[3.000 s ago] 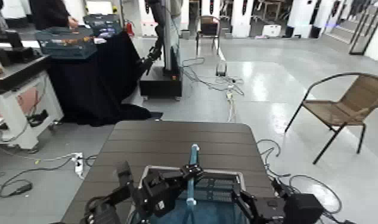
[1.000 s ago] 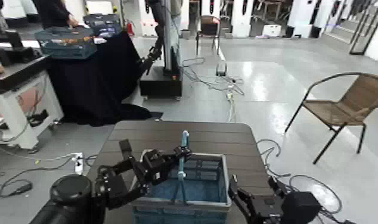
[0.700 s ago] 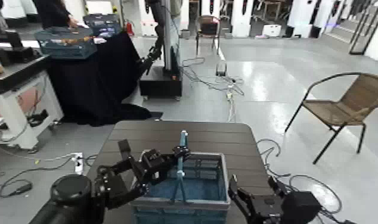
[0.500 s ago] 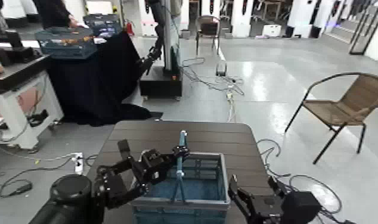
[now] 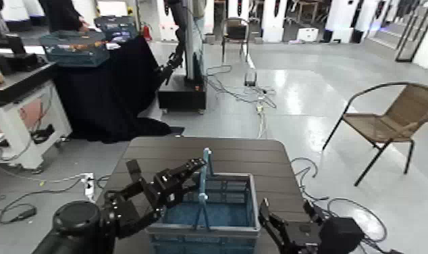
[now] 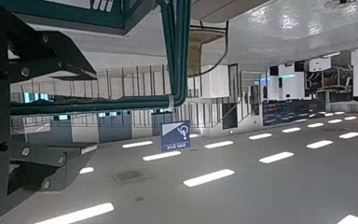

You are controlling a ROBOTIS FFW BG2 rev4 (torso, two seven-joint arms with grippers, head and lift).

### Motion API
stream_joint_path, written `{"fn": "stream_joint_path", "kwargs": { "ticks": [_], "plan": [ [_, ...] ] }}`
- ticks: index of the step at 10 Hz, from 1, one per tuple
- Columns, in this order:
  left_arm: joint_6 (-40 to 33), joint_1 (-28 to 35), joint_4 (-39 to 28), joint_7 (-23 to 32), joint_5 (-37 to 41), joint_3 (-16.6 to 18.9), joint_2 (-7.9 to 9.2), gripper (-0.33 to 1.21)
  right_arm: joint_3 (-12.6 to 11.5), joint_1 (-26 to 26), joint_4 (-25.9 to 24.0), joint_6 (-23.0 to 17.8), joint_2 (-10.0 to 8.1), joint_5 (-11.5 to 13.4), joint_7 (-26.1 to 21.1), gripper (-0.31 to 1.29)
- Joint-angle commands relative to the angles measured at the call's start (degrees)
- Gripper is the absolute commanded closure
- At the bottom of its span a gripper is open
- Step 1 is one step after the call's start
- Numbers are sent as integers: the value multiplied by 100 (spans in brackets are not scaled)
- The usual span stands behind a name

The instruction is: Place the crate on the table.

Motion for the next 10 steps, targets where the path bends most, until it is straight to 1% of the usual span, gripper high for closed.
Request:
{"fn": "stream_joint_path", "kwargs": {
  "ticks": [1, 3, 5, 6, 7, 8, 9, 10],
  "plan": [
    [-376, 202, -312, -4, -864, 430, -19, 1, -11, 8, 0, 20, 0, -35, 0, 13],
    [-833, 431, -716, 49, -1506, 676, -27, 1, -11, 17, -9, 37, 0, -35, 0, 13],
    [-1422, 853, -1516, 313, -2244, 896, -27, 1, -11, 17, -18, 55, 9, -35, 0, 13],
    [-1862, 1169, -2044, 603, -2710, 993, -45, 3, -20, 17, -26, 55, 9, -35, 0, 13],
    [-2240, 1538, -2562, 937, -3149, 1134, -142, 8, -20, 35, -26, 55, 9, -35, 0, 13],
    [-2547, 1846, -3037, 1183, -3668, 1230, -194, 11, -28, 35, -35, 55, 9, -35, 0, 13],
    [-2987, 2127, -3423, 1341, -4151, 1204, -221, 11, -28, 43, -35, 46, 9, -35, 0, 13],
    [-3470, 2347, -3626, 1297, -4635, 1151, -256, 11, -37, 52, -44, 46, 9, -35, 0, 13]
  ]
}}
